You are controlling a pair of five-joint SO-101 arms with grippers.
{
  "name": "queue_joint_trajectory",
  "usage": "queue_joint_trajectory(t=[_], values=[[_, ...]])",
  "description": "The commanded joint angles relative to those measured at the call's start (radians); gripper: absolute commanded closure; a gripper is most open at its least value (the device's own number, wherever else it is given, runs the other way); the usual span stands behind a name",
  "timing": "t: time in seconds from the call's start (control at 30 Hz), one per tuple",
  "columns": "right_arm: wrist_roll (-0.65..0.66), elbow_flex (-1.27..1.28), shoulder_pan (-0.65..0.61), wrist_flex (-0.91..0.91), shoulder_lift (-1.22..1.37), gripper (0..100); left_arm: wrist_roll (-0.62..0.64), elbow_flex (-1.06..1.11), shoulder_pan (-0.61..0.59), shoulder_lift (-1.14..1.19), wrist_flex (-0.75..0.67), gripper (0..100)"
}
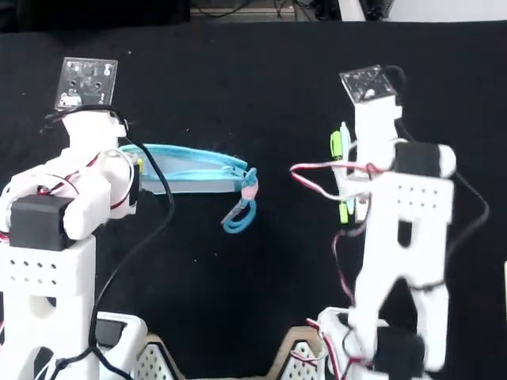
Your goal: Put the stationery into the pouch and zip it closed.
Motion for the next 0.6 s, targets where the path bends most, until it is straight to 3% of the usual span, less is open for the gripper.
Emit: queue_joint_trajectory(t=[0.0, 0.17, 0.3, 0.57], values=[[-0.008, -0.033, 0.018, -0.034, 0.087, 88.4, 0.009, 0.056, 0.007, 0.002, -0.008, 97], [-0.063, -0.039, 0.032, -0.048, 0.179, 88.4, 0.011, 0.056, 0.007, 0.002, -0.008, 97], [-0.120, -0.033, 0.118, -0.166, 0.234, 88.4, 0.011, 0.056, 0.007, 0.002, -0.008, 97], [-0.112, -0.133, 0.176, -0.264, 0.435, 88.4, 0.009, 0.068, 0.007, 0.002, -0.008, 97]])
